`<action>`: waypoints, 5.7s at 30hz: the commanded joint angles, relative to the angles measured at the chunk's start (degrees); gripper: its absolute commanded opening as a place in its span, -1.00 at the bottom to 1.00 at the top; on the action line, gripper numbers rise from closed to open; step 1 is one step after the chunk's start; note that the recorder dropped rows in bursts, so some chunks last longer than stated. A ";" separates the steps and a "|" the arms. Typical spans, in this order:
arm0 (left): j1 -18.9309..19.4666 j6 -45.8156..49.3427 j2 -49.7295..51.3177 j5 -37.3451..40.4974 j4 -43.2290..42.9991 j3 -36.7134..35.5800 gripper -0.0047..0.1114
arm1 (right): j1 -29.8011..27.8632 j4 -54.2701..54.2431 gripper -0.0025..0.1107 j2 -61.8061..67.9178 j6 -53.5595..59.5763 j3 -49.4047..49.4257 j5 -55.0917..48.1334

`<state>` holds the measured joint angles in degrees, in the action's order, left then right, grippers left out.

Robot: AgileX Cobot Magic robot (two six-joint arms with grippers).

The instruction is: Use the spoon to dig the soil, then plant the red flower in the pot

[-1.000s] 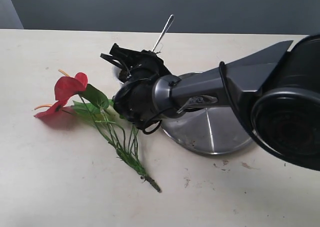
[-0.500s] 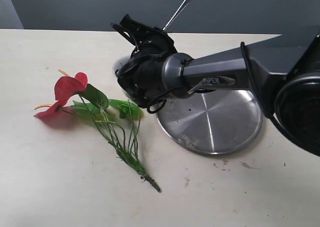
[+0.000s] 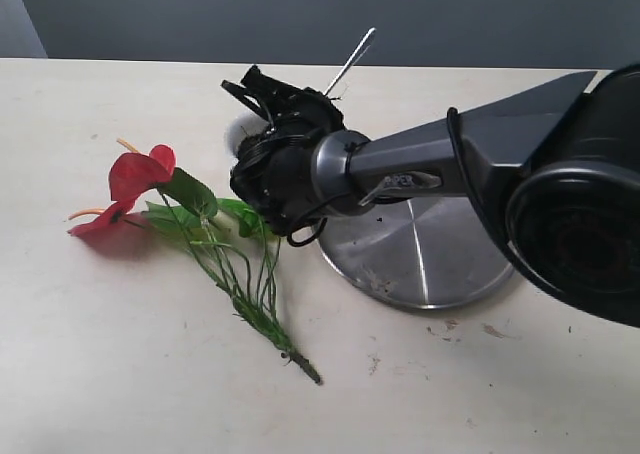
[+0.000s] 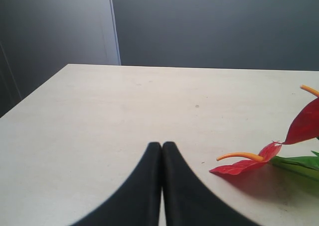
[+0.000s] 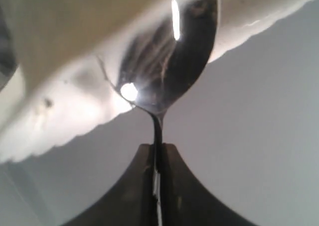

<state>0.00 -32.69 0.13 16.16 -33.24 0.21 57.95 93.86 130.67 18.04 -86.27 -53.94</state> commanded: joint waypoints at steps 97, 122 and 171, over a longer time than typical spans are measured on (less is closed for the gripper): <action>0.05 -0.14 -0.13 0.14 -0.02 -0.21 -0.91 | -6.51 -142.22 -0.13 -25.59 32.50 31.66 35.58; 0.05 -0.14 -0.13 0.14 -0.02 -0.21 -0.91 | -6.51 -147.35 0.07 -31.33 35.94 27.84 36.31; 0.05 -0.14 -0.13 0.14 -0.02 -0.21 -0.91 | -6.51 -157.55 -0.97 -15.14 40.83 17.34 22.16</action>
<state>0.00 -32.69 0.13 16.16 -33.24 0.21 51.34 -63.45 115.53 56.54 -68.61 -28.39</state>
